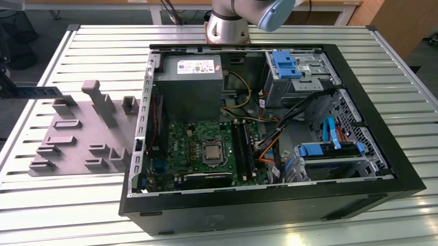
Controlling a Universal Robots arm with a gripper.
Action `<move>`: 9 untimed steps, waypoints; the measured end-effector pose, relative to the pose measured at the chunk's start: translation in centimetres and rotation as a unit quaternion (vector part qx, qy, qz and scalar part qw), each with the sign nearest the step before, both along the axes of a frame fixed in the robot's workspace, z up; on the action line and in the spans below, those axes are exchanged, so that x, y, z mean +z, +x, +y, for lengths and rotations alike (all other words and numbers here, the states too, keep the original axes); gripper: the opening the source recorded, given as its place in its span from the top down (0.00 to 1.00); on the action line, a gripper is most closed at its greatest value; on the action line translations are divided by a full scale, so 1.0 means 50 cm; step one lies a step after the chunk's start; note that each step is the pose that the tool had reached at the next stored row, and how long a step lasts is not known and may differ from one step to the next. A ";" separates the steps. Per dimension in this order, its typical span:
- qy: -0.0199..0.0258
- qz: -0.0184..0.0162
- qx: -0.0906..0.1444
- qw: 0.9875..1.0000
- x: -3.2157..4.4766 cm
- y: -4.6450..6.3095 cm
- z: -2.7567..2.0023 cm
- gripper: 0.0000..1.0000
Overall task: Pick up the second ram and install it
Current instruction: 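Pick up the second ram and move it above second insertion slot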
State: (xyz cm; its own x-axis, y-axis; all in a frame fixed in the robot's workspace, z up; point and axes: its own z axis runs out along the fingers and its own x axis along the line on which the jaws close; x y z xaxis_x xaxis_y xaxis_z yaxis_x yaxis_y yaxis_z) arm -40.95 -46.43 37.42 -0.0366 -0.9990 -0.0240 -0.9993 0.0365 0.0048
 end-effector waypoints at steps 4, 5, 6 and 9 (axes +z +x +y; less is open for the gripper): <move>0.000 0.000 0.000 1.000 0.007 0.000 0.0000 0.86; 0.000 0.000 0.000 1.000 0.010 0.000 0.0000 0.86; 0.000 0.000 0.000 1.000 0.012 0.000 0.0000 0.86; 0.000 0.000 0.000 1.000 0.019 0.000 0.0000 0.86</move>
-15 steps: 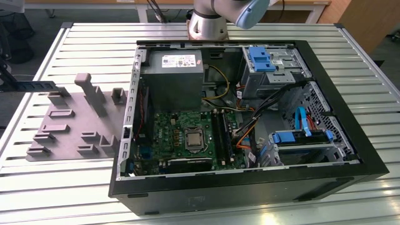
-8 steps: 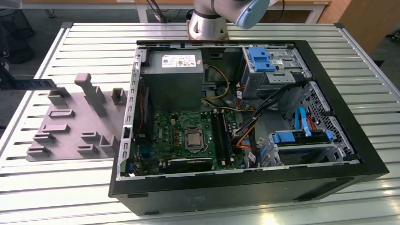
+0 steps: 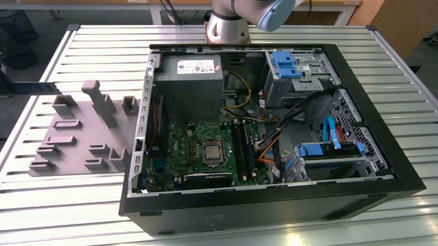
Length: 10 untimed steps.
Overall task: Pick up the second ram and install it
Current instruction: 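Pick up the second ram and move it above second insertion slot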
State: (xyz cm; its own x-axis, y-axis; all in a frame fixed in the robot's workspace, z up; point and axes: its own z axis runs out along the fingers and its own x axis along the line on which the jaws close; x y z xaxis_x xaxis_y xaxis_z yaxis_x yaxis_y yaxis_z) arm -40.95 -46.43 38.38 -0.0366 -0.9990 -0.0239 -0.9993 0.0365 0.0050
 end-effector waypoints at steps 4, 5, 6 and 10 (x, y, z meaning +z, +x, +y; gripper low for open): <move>0.000 0.000 0.000 1.000 0.010 0.000 0.0000 0.86; 0.000 0.000 0.000 1.000 0.013 0.000 0.0000 0.86; 0.000 0.000 0.000 1.000 0.015 0.000 0.0001 0.86; 0.000 0.000 0.000 1.000 0.026 0.000 0.0002 0.86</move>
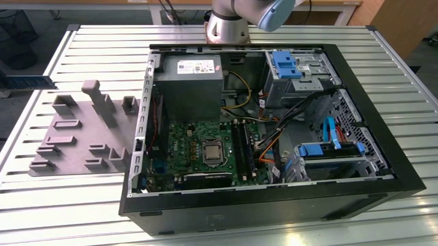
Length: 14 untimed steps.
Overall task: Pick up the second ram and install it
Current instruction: 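Pick up the second ram and move it above second insertion slot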
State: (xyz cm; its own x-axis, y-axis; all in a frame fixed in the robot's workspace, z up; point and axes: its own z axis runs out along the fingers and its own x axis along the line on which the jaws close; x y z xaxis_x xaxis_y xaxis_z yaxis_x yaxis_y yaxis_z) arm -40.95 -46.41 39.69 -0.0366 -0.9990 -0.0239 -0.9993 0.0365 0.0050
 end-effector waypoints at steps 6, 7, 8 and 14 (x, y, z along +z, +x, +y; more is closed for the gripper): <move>0.000 0.000 0.000 1.000 0.015 0.000 0.0002 0.86; 0.000 0.000 0.000 1.000 0.018 0.000 0.0002 0.86; 0.000 0.000 0.000 1.000 0.020 0.000 0.0003 0.86; 0.000 0.000 0.000 1.000 0.029 0.000 0.0005 0.86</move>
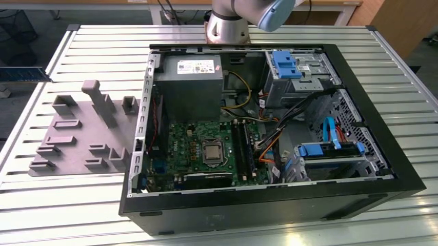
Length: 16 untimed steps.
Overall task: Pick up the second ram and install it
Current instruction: 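Pick up the second ram and move it above second insertion slot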
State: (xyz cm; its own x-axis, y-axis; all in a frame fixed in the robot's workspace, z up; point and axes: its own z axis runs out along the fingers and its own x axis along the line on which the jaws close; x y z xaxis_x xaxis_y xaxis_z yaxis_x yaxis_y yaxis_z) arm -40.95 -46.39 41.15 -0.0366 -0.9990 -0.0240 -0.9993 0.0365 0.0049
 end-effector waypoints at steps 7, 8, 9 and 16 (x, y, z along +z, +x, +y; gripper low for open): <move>0.000 0.000 0.000 1.000 0.001 0.001 0.0003 0.86; 0.000 0.000 0.000 1.000 0.001 0.003 0.0003 0.86; 0.000 0.000 0.000 1.000 0.000 0.005 0.0002 0.86; 0.000 0.000 0.000 1.000 0.000 0.019 0.0001 0.86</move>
State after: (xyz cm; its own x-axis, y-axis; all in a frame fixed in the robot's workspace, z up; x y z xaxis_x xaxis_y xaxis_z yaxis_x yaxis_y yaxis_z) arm -40.02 -46.39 41.17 -0.0366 -0.9990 -0.0239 -0.9993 0.0365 0.0050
